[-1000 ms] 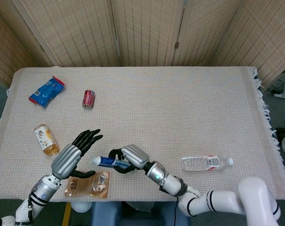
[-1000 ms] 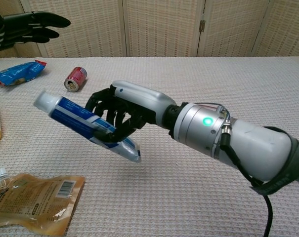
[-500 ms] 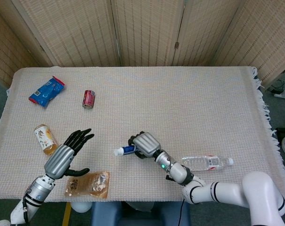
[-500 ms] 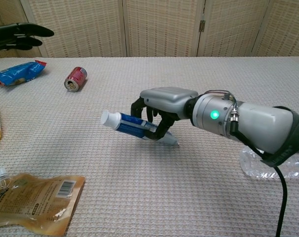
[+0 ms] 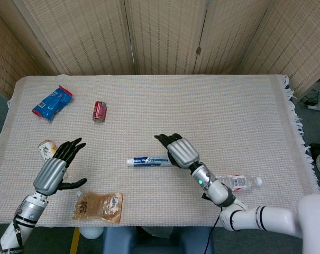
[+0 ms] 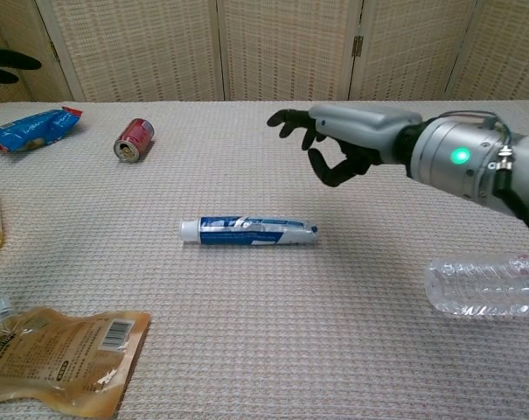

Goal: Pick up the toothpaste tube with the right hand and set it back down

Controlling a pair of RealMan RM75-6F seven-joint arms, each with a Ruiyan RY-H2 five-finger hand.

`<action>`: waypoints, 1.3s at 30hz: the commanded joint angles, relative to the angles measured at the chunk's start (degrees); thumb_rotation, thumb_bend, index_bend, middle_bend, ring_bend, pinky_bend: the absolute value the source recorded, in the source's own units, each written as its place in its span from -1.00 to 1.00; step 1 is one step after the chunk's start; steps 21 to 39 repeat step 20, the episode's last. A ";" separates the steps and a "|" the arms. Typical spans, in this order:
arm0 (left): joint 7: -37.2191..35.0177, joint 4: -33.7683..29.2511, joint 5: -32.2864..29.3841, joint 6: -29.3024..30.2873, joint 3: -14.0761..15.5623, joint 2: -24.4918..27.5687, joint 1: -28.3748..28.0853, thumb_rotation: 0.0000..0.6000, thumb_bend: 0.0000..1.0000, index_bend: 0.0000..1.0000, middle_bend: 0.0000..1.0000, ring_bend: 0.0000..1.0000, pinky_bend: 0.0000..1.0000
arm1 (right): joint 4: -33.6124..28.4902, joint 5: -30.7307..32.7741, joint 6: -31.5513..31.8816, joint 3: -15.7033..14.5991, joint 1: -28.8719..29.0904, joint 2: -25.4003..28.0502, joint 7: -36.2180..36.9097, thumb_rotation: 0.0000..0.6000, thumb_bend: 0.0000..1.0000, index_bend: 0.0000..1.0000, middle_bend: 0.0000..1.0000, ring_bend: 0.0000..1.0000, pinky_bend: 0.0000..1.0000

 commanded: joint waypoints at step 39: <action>7.58 5.60 -10.15 7.45 -0.98 1.73 9.75 1.00 -0.70 -0.84 -0.89 -0.88 -1.00 | -6.65 -19.38 31.90 -13.93 -31.18 24.37 17.16 1.00 0.58 -0.90 -0.79 -0.69 -0.87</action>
